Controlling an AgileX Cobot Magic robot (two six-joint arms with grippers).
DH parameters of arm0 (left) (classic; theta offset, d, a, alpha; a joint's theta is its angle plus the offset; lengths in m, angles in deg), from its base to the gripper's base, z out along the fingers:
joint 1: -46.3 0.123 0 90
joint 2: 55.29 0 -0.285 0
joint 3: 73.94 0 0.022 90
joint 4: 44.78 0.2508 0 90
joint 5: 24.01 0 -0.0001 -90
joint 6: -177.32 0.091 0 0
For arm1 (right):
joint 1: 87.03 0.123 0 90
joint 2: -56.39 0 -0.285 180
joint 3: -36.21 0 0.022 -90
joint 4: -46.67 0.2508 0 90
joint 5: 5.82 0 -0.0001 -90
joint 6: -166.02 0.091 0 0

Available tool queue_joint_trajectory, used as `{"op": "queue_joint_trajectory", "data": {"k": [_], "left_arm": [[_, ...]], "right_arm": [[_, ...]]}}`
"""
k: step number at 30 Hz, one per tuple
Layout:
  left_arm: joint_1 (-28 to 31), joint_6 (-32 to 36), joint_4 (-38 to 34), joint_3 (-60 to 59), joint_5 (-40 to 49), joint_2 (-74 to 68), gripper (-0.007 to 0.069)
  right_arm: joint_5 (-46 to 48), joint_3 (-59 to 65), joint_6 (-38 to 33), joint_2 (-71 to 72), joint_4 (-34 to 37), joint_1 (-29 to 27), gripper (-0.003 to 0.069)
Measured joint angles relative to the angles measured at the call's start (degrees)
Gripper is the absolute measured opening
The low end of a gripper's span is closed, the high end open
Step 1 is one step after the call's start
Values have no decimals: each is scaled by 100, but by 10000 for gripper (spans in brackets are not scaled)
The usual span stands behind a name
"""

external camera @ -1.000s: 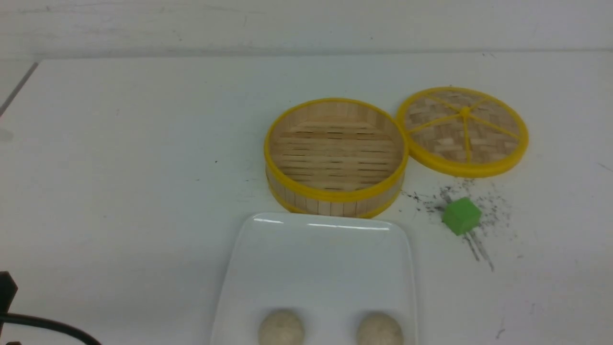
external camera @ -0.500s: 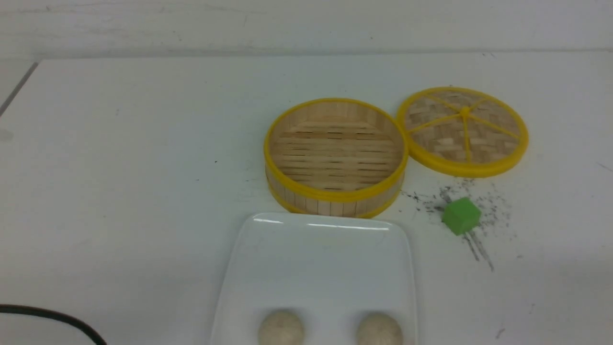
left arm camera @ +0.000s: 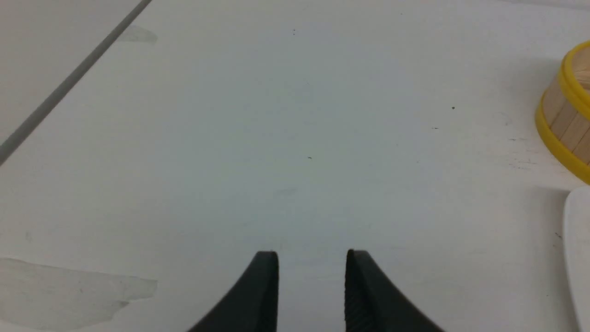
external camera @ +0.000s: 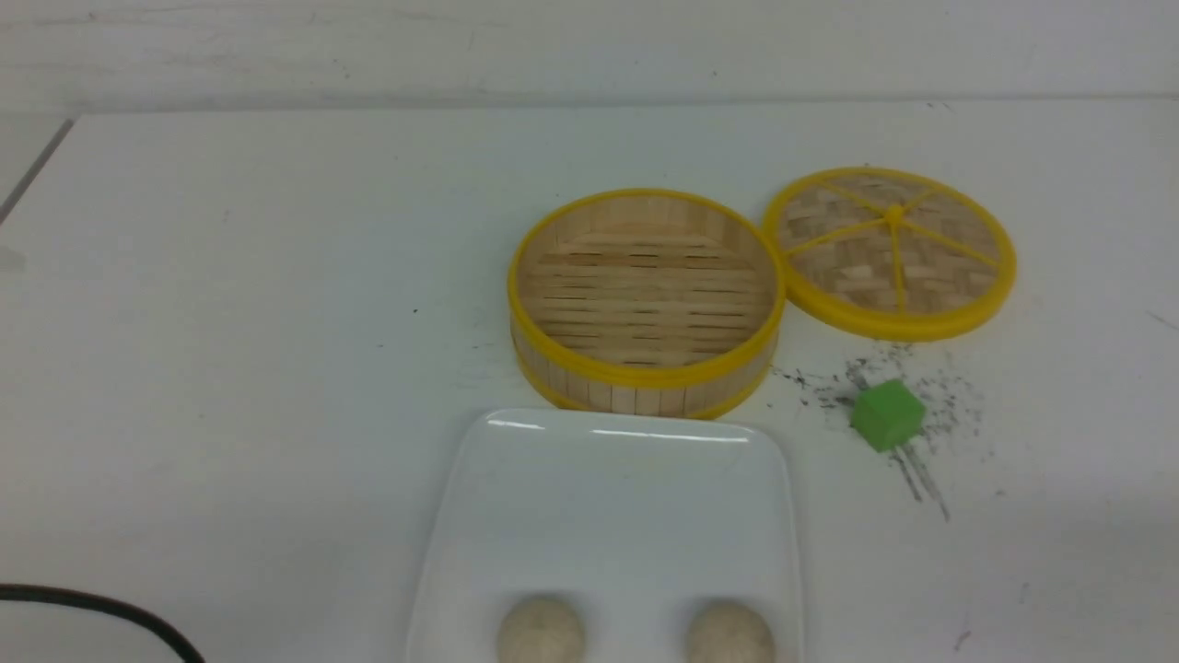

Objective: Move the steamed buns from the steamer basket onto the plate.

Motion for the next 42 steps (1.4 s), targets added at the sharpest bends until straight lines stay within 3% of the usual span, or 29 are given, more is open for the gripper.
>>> {"op": "queue_joint_trajectory", "data": {"k": [4, 8, 13, 17, 20, 28, 42], "left_arm": [[0, 0, 0, 0, 0, 0, 239], [0, 0, 0, 0, 5, 0, 240], [0, 0, 0, 0, 5, 0, 240], [0, 0, 0, 0, 5, 0, 240], [0, -2, 4, 0, 5, 0, 240], [0, -2, 4, 0, 5, 0, 240], [0, -2, 4, 0, 5, 0, 240]], "right_arm": [[-268, 588, -136, 0, -435, 0, 243], [-1193, 1492, -150, 0, -1201, 0, 243], [-1607, 1715, -150, 0, -1835, 0, 243], [-1289, 1715, -137, 0, -1808, 0, 243], [-746, 1715, -55, 0, -1383, 0, 243], [-513, 1692, -56, -6, -1225, -17, 243], [-476, 1687, 95, -6, -1438, -1966, 243]]}}
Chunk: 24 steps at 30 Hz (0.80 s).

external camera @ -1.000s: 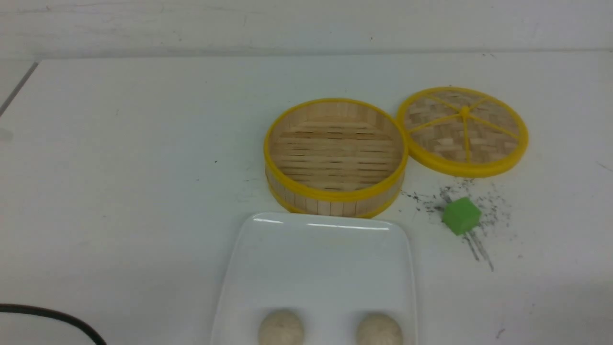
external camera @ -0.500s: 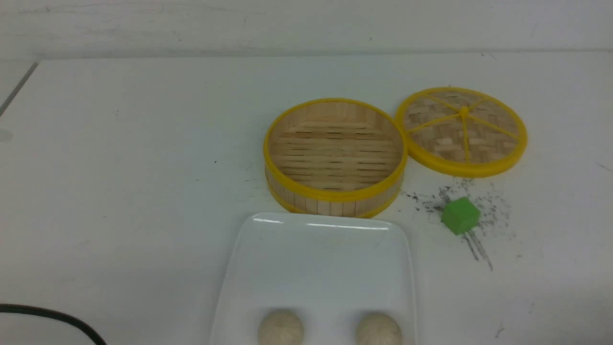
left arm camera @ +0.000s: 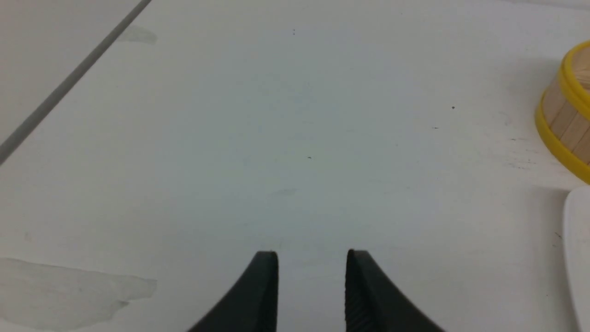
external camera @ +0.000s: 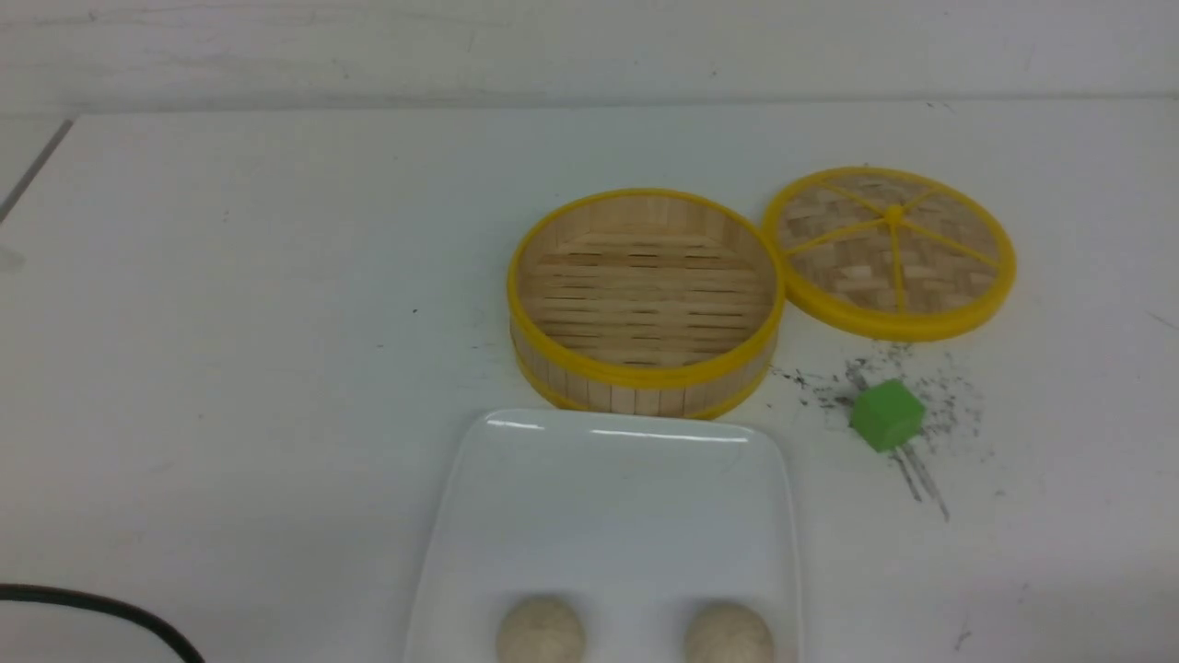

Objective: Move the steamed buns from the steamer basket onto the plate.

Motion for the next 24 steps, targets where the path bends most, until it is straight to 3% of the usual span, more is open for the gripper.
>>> {"op": "queue_joint_trajectory", "data": {"k": [4, 24], "left_arm": [[0, 0, 0, 0, 0, 0, 240], [0, 0, 0, 0, 0, 0, 240]], "right_arm": [[0, 0, 0, 0, 0, -227, 243], [0, 0, 0, 0, 5, -227, 243]]}}
